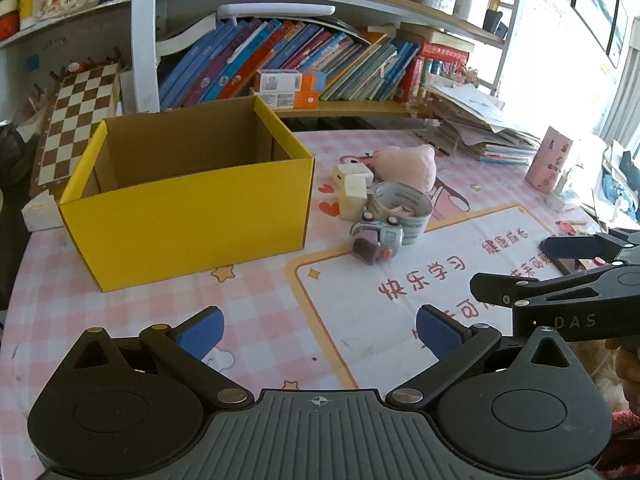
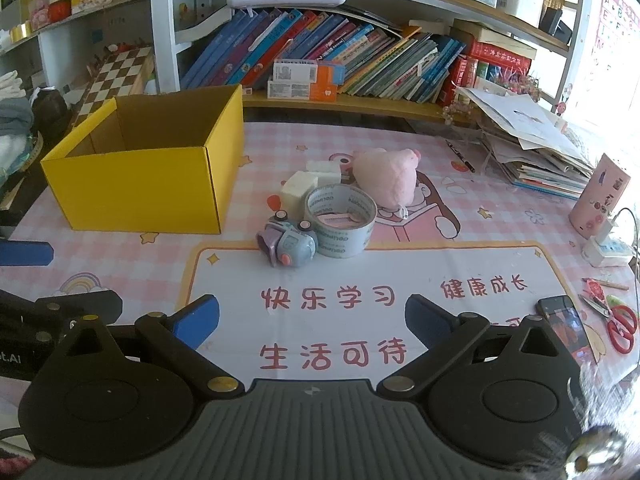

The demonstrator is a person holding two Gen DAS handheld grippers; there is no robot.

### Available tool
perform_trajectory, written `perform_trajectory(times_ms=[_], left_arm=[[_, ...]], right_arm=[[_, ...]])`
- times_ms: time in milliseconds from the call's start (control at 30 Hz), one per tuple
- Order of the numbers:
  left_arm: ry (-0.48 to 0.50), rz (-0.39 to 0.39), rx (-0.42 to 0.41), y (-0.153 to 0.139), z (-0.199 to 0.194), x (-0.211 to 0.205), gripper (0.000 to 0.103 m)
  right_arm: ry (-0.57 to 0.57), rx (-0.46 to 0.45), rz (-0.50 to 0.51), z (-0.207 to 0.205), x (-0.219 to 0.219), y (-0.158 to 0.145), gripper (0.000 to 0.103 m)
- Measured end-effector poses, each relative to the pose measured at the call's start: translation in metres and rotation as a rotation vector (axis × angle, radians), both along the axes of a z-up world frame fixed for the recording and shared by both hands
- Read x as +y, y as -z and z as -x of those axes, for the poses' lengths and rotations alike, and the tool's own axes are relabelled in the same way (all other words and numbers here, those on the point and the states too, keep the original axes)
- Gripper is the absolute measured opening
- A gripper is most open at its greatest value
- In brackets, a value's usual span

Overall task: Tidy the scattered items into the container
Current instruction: 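Move both tools toward the grey toy truck and the tape roll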

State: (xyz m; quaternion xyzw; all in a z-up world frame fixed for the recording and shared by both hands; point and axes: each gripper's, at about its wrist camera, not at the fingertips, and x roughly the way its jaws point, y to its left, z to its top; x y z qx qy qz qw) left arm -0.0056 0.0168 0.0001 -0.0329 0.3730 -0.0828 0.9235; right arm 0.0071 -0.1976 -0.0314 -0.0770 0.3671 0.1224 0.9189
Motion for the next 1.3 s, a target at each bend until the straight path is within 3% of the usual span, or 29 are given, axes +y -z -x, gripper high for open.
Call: perform_trajectory(times_ms=[433, 1300], left_arm=[[-0.033, -0.011, 0.004, 0.000, -0.015, -0.009, 0.103], [-0.099, -0.049, 0.069, 0.012, -0.062, -0.074, 0.102]], right_arm=[[-0.031, 0.000, -0.010, -0.021, -0.008, 0.002, 0.101], [-0.135, 0.054, -0.045, -0.096, -0.068, 0.018, 0.101]])
